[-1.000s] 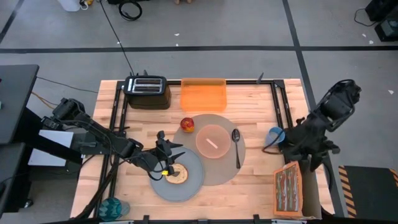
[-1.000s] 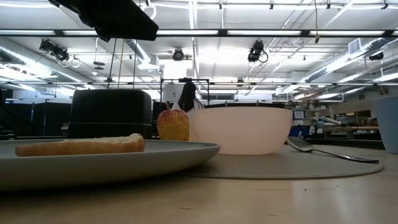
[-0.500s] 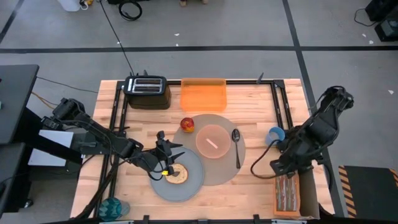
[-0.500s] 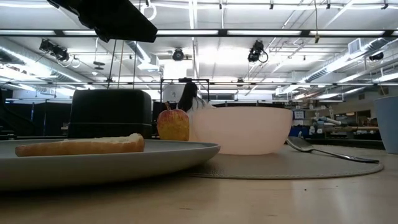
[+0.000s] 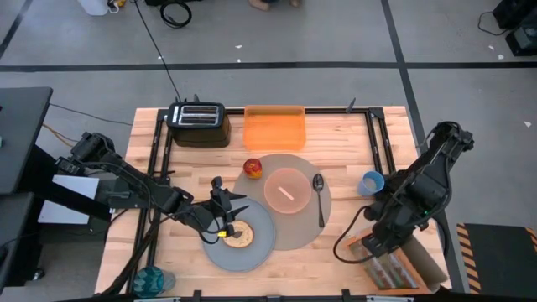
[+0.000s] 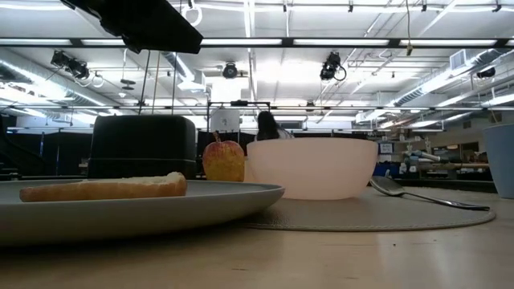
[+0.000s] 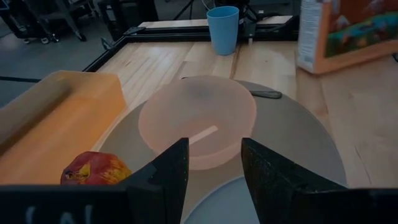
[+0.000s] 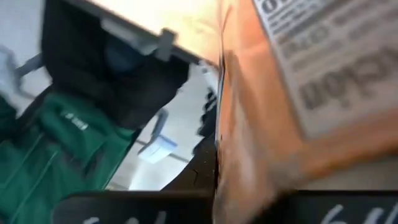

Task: Arrange a breakfast setting
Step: Pour the cereal from the yellow cereal box into the light orange bowl

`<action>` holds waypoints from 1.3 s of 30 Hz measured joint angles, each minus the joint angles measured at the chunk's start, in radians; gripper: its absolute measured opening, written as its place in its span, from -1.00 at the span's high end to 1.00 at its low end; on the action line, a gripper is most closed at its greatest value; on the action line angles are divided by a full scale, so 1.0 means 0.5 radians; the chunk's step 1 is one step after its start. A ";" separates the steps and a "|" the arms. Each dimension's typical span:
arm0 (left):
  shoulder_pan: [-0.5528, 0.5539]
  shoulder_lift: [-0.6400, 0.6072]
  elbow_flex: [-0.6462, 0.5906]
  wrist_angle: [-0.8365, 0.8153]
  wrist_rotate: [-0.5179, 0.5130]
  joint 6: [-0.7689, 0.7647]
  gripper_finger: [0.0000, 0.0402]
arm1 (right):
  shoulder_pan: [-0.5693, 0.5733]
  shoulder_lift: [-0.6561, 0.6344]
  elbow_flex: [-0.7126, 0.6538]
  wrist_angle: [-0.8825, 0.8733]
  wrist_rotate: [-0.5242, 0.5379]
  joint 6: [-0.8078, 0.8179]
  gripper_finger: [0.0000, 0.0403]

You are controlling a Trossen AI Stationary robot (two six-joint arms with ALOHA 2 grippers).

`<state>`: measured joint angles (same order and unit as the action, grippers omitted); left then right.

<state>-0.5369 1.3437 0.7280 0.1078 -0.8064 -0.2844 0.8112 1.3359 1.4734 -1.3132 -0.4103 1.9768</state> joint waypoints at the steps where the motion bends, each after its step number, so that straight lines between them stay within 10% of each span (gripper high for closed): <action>1: 0.000 0.000 0.000 0.000 0.000 0.000 0.23 | 0.000 -0.001 0.000 0.046 0.007 -0.019 0.96; 16: 0.025 0.091 0.002 0.384 0.241 0.138 0.22 | -0.150 0.152 0.009 0.219 0.049 -0.714 0.98; 25: 0.040 0.517 0.005 1.228 0.460 0.556 0.11 | -0.286 0.200 0.003 0.313 0.173 -0.695 0.88; 39: 0.126 0.799 0.089 1.460 0.774 0.541 -0.06 | -0.425 0.206 0.000 0.487 0.293 -0.715 0.67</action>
<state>-0.4737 1.7434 0.7723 0.8376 -0.4192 -0.0139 0.5989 1.4387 1.4735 -1.0698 -0.2635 1.6192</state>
